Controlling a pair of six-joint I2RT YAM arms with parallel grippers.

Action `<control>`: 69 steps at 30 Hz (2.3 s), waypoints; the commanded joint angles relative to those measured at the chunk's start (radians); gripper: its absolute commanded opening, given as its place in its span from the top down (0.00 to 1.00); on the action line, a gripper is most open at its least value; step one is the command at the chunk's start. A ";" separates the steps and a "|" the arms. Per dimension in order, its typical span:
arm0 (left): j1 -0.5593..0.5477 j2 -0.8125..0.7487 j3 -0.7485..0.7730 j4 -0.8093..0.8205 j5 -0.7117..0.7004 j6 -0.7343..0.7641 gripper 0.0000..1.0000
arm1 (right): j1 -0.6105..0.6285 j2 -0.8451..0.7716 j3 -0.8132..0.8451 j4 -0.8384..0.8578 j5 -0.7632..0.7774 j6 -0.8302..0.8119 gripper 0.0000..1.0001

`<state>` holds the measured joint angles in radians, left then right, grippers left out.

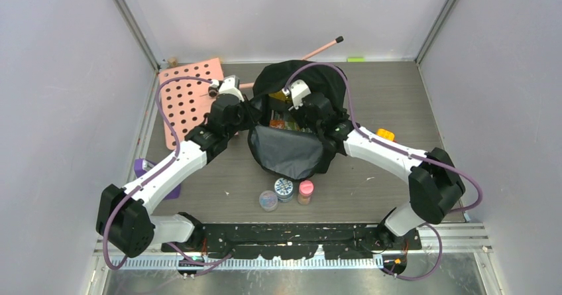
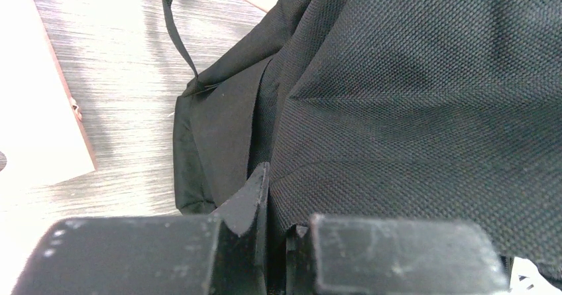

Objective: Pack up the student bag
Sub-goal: Zip the student bag at the center of the board.

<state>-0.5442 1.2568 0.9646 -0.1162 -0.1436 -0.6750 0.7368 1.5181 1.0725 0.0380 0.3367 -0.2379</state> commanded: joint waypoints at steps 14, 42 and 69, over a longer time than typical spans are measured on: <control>0.006 -0.006 0.048 0.080 0.015 -0.015 1.00 | -0.084 0.159 0.160 -0.107 -0.148 -0.062 0.89; 0.013 0.027 0.077 0.049 0.050 -0.012 1.00 | 0.180 -0.151 0.185 -0.203 0.038 -0.157 0.27; 0.092 0.022 0.074 -0.006 0.091 0.026 1.00 | 0.318 -0.512 0.230 -0.890 0.254 0.572 0.16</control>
<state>-0.4866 1.3132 1.0279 -0.1638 -0.0612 -0.6693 1.1484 1.0527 1.2461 -0.6140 0.5991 0.1707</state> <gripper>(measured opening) 0.075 0.836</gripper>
